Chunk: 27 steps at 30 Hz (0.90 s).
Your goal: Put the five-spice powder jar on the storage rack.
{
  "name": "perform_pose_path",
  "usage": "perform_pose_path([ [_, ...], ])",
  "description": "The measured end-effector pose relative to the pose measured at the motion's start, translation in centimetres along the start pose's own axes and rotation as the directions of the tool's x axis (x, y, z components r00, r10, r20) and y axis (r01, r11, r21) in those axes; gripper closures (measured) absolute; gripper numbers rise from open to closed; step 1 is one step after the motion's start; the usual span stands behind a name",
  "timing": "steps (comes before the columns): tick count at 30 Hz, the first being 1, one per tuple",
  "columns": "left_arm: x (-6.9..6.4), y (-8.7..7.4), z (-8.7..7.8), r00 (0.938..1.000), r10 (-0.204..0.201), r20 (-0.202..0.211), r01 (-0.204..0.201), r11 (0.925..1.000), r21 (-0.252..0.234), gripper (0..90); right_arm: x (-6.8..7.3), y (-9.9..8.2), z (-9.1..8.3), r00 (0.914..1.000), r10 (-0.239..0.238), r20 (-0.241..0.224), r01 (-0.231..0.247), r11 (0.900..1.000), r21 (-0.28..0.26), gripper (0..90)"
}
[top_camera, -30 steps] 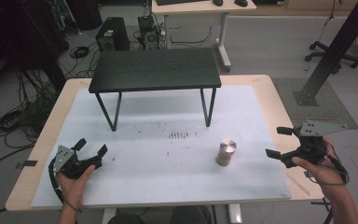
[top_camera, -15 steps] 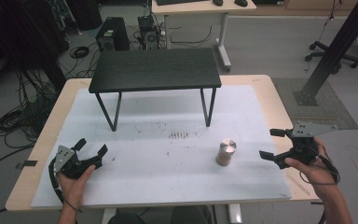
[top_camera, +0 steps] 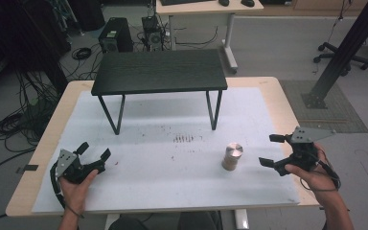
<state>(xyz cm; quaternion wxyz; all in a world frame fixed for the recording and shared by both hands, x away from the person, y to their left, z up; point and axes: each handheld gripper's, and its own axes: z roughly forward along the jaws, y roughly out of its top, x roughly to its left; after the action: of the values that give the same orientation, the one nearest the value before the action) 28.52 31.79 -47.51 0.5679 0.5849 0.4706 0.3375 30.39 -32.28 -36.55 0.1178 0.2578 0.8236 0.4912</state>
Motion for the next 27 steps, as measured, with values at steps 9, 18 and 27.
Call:
perform_pose_path([
  [9,0.0,0.0,0.0,1.0000,0.005,0.002,-0.005,1.0000,0.002,4.2,0.5,-0.3,0.7,0.9999,0.006,-0.011,-0.006,1.0000,0.002,3.9],
  [18,0.0,0.0,0.0,1.0000,0.005,0.003,-0.005,1.0000,0.001,4.3,0.8,-0.5,1.5,0.9997,0.006,-0.024,-0.006,1.0000,0.002,4.0],
  [27,0.0,0.0,0.0,1.0000,0.001,-0.001,-0.001,1.0000,-0.004,4.3,1.0,-0.8,2.4,0.9991,0.010,-0.041,-0.010,1.0000,-0.001,4.0],
])
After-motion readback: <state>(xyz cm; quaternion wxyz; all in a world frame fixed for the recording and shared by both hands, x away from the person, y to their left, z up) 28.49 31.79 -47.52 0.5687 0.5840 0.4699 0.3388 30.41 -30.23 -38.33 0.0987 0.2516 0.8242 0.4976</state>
